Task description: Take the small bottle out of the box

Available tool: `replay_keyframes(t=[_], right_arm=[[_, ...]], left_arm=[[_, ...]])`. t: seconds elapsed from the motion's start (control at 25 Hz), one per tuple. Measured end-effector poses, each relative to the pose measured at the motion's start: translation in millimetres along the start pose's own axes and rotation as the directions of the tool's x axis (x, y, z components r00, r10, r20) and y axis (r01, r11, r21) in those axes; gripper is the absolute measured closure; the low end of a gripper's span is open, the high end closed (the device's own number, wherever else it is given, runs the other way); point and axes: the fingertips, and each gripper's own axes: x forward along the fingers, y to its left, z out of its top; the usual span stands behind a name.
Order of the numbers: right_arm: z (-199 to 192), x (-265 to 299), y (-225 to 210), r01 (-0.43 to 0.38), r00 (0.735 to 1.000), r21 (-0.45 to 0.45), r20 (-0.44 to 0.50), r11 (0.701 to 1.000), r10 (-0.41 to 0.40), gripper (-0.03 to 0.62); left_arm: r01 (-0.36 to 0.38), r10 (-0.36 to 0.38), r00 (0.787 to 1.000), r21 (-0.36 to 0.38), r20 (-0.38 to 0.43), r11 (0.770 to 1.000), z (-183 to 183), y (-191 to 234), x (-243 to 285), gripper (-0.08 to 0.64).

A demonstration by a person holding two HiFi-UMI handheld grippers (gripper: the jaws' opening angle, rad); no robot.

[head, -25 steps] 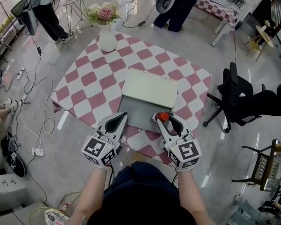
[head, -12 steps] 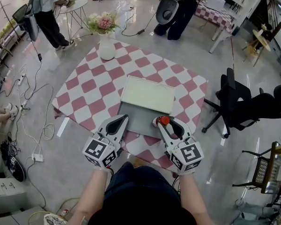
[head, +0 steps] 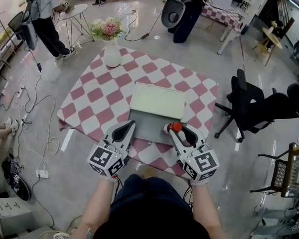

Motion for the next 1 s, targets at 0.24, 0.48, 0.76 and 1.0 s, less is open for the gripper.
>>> replay_keyframes(t=[0.24, 0.48, 0.76, 1.0], right_arm=[[9, -4, 8, 0.017, 1.000, 0.006, 0.015, 1.000, -0.017, 0.446], [19, -8, 13, 0.023, 0.999, 0.014, 0.034, 1.000, -0.023, 0.446], [34, -15, 14, 0.027, 0.998, 0.005, 0.053, 1.000, -0.027, 0.446], [41, -16, 16, 0.028, 0.997, 0.002, 0.065, 1.000, -0.028, 0.447]], left_arm=[[0.018, -0.018, 1.000, 0.010, 0.003, 1.000, 11, 0, -7, 0.551], [0.012, -0.013, 1.000, 0.015, 0.017, 1.000, 21, 4, -15, 0.552], [-0.002, 0.001, 0.999, 0.021, 0.038, 1.000, 34, 6, -21, 0.552], [0.001, -0.002, 0.998, 0.023, 0.055, 1.000, 41, 7, -23, 0.552]])
